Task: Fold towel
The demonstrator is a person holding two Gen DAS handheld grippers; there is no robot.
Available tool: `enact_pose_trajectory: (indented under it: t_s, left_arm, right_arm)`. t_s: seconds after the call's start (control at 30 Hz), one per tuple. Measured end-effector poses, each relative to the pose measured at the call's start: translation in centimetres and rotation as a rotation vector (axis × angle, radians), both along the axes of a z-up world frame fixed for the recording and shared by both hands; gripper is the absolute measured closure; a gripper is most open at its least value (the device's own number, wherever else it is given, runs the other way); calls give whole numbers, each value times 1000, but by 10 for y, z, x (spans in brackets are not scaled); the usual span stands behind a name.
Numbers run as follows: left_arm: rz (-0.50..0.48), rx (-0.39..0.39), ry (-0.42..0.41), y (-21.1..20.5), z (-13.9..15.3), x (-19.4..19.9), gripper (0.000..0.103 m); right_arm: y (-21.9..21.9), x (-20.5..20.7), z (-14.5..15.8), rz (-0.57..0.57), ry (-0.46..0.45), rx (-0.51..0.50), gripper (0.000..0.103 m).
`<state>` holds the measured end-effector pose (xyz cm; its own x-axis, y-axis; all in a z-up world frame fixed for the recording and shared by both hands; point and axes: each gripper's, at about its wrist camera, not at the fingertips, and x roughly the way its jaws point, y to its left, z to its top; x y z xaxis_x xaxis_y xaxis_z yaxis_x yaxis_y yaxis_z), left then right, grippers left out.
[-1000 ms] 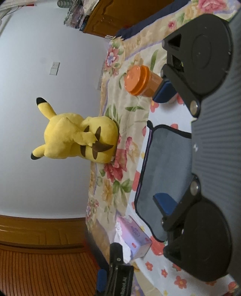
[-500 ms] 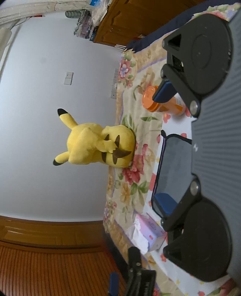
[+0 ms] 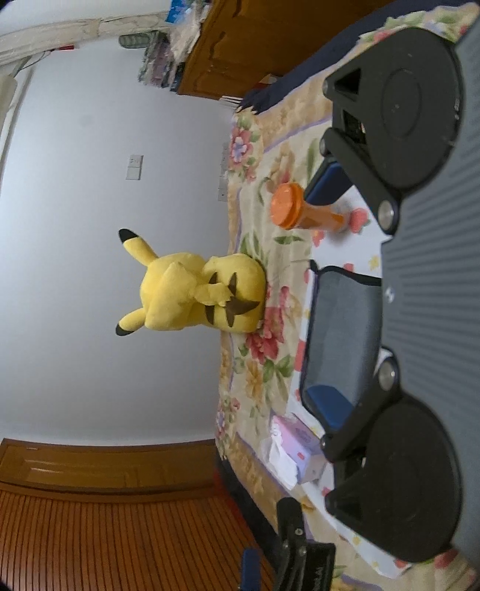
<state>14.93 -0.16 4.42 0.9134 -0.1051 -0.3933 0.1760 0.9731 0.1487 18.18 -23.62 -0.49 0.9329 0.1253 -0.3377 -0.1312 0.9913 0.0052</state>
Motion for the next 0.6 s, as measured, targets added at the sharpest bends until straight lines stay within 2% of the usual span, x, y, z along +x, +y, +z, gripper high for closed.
enact_pose_trajectory:
  t_s: [0.27, 0.6]
  left_arm:
    - [-16, 32, -10, -5, -11, -37, 0]
    - [-14, -36, 29, -13, -25, -56, 0]
  right_arm:
    - [-7, -30, -10, -21, -5, 18, 0]
    - [-10, -50, -15, -30, -16, 24, 0]
